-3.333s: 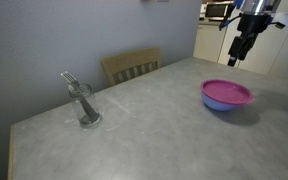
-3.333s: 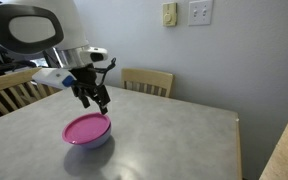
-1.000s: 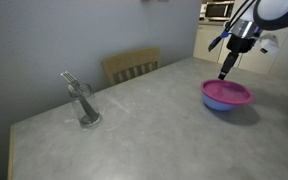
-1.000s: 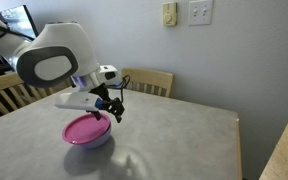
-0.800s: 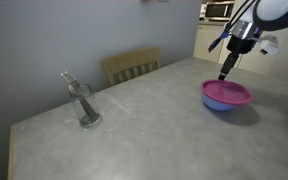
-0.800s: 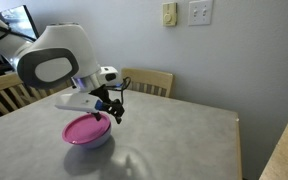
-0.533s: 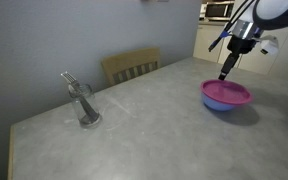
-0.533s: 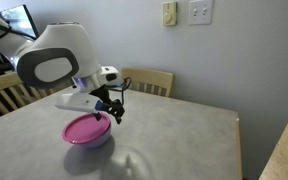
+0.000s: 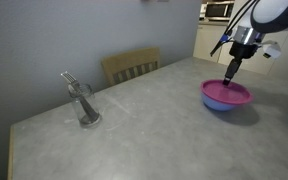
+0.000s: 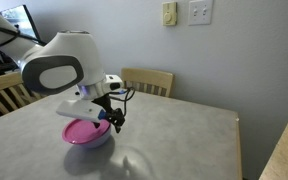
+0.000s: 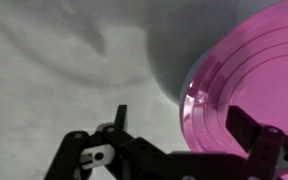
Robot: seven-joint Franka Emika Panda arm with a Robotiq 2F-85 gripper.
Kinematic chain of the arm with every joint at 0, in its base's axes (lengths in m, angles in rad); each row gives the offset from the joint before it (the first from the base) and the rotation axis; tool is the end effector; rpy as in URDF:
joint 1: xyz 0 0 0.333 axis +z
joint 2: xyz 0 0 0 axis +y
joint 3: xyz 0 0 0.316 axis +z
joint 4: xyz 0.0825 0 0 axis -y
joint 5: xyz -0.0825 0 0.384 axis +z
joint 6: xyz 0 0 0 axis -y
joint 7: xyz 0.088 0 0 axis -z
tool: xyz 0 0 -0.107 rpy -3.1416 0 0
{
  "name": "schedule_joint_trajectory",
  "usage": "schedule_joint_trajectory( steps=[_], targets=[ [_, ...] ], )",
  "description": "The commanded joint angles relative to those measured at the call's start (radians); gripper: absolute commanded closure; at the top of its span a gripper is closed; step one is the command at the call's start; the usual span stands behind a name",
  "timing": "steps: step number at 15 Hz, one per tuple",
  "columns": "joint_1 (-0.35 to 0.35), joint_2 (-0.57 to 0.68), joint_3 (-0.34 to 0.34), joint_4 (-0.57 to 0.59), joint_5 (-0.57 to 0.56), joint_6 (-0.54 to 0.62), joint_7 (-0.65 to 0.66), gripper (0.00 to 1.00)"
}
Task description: Take the lid and put it on the table
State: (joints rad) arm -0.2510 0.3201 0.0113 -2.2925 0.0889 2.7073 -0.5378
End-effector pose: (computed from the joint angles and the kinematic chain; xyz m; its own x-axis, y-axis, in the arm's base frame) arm 0.5242 -0.1312 0.2188 0.9709 0.2159 0.1042 0.2164 -0.9763 0.0059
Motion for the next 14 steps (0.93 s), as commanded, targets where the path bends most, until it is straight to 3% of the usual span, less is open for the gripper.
schedule_joint_trajectory(
  steps=[1,2,4,8,14],
  targets=[
    [-0.03,0.029,0.024,0.028,0.023,-0.033,-0.044,0.06],
    [-0.03,0.031,0.024,0.03,0.021,-0.035,-0.043,0.12],
    [-0.031,0.032,0.025,0.03,0.021,-0.037,-0.043,0.38],
    [-0.029,0.031,0.025,0.034,0.02,-0.039,-0.041,0.66],
    [-0.029,0.025,0.032,0.032,0.025,-0.039,-0.046,0.91]
  ],
)
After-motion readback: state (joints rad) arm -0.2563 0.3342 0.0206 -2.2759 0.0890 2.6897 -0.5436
